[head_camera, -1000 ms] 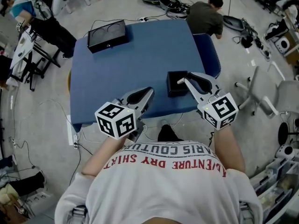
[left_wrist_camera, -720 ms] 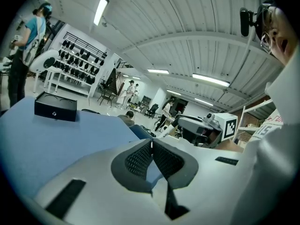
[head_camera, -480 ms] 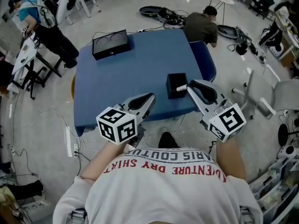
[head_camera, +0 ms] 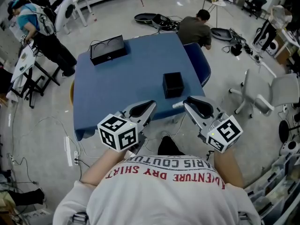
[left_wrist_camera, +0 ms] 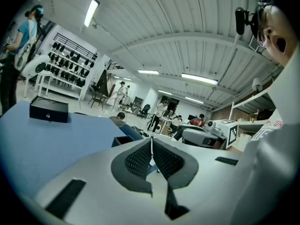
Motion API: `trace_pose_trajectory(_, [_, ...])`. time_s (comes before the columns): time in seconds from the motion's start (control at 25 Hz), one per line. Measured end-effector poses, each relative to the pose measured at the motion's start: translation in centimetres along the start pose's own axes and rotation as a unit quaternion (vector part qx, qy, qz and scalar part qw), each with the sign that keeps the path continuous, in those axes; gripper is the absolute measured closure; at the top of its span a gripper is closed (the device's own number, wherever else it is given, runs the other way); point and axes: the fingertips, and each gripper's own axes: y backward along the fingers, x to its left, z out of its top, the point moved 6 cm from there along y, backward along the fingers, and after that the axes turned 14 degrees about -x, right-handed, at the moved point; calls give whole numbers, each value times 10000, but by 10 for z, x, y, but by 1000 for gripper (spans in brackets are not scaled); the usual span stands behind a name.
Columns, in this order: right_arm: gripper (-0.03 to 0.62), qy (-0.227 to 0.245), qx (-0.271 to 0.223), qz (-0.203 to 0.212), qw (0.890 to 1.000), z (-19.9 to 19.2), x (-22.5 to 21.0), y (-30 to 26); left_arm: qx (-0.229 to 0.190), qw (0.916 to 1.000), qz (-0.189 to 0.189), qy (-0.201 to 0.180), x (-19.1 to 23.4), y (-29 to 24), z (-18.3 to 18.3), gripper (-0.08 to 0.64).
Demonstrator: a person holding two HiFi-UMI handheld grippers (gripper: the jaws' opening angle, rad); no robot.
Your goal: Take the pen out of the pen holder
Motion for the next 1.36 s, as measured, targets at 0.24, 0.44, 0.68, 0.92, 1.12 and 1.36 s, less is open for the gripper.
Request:
trace_pose_trajectory(0.24, [512,-203,25,-34,9998,-13,11,16,11,10000,-78,-3,-10,6,-8,528])
trace_pose_trajectory(0.44, [512,-304,13,-73,9995,-18,15,23,-7,10000,-52,43,-10,8,-13,528])
trace_pose_trajectory(0.68, [513,-439,-12,6,9990,-21,12,19,-81,9999,78,61,-7,7,-12,528])
trace_pose_trajectory(0.92, [512,-457,81,258,9986,-13,-9,5,-167,9993,313,138,-2,-4,-2,528])
trace_pose_trajectory(1.12, [514,-323,98,413,9986,-4,-24,-12,-229,9988,408,124,8,-11,11,528])
trace_pose_trajectory(1.36, [514,-293,140,553,9979,-5,-31,-21,-297,9984,455,141,15,-21,18,528])
